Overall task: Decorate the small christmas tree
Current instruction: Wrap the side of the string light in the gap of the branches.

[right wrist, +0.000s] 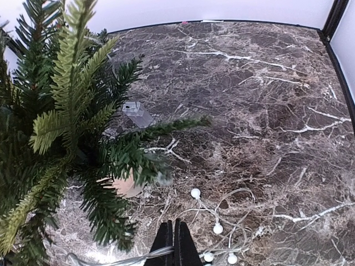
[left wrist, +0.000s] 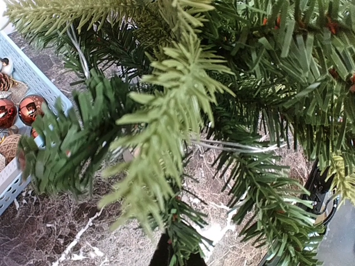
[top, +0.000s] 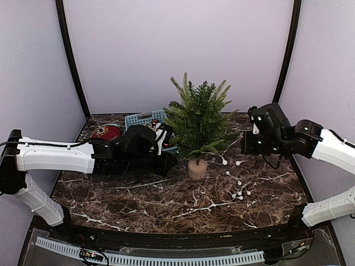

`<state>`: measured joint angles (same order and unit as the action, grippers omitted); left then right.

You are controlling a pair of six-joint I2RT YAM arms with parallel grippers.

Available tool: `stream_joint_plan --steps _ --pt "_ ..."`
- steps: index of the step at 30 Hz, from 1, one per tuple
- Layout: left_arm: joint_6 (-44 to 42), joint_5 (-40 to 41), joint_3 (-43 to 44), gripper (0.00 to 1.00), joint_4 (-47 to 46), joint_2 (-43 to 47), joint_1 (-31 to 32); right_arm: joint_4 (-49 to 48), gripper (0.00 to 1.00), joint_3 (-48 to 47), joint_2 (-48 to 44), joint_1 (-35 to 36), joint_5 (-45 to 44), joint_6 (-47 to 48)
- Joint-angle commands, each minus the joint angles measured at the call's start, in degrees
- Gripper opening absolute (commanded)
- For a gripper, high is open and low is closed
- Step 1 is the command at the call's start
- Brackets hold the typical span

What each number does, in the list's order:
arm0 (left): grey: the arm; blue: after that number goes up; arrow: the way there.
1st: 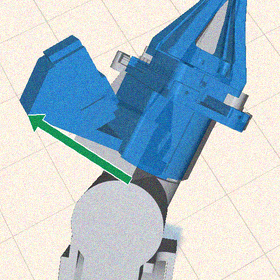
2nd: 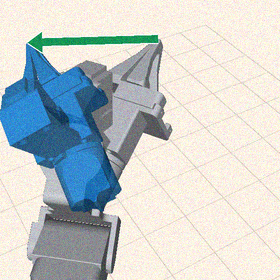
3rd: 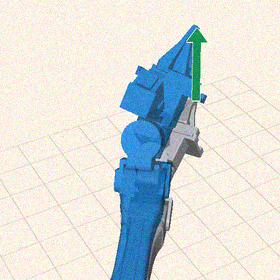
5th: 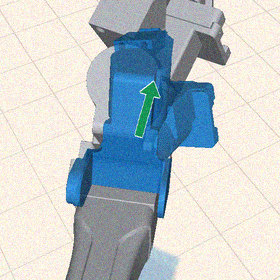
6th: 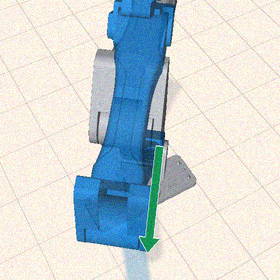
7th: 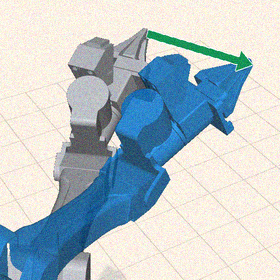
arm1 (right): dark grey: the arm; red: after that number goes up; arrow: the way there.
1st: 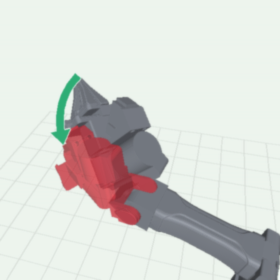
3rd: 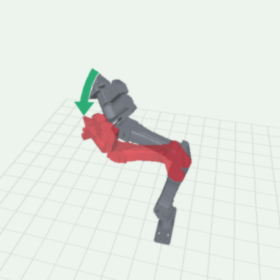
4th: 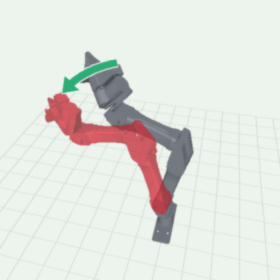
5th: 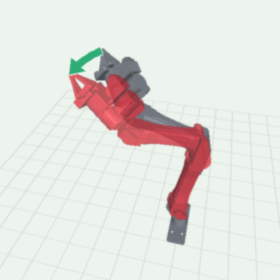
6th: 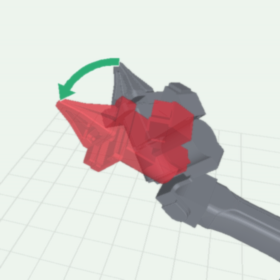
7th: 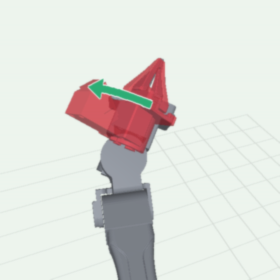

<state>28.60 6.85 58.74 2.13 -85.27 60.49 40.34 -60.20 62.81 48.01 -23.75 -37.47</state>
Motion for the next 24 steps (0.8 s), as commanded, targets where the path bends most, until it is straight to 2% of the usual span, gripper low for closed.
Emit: stream_joint_plan --steps 1,7,18,24 --pt "-1.3 -0.3 1.2 0.00 0.2 2.6 -0.4 -6.2 0.00 0.2 1.5 -1.4 3.5 2.2" --pt "-1.7 0.0 1.4 0.00 0.2 2.3 -0.7 -9.5 0.00 1.1 4.1 -3.3 6.2 3.0" --pt "-3.4 -0.7 1.6 0.00 0.0 2.0 -2.7 -19.8 0.00 10.2 3.8 -3.9 14.5 0.1" --pt "-6.6 -1.0 1.1 0.00 -0.3 2.2 -5.0 -18.8 0.39 12.3 -0.3 -3.9 13.8 -0.9"
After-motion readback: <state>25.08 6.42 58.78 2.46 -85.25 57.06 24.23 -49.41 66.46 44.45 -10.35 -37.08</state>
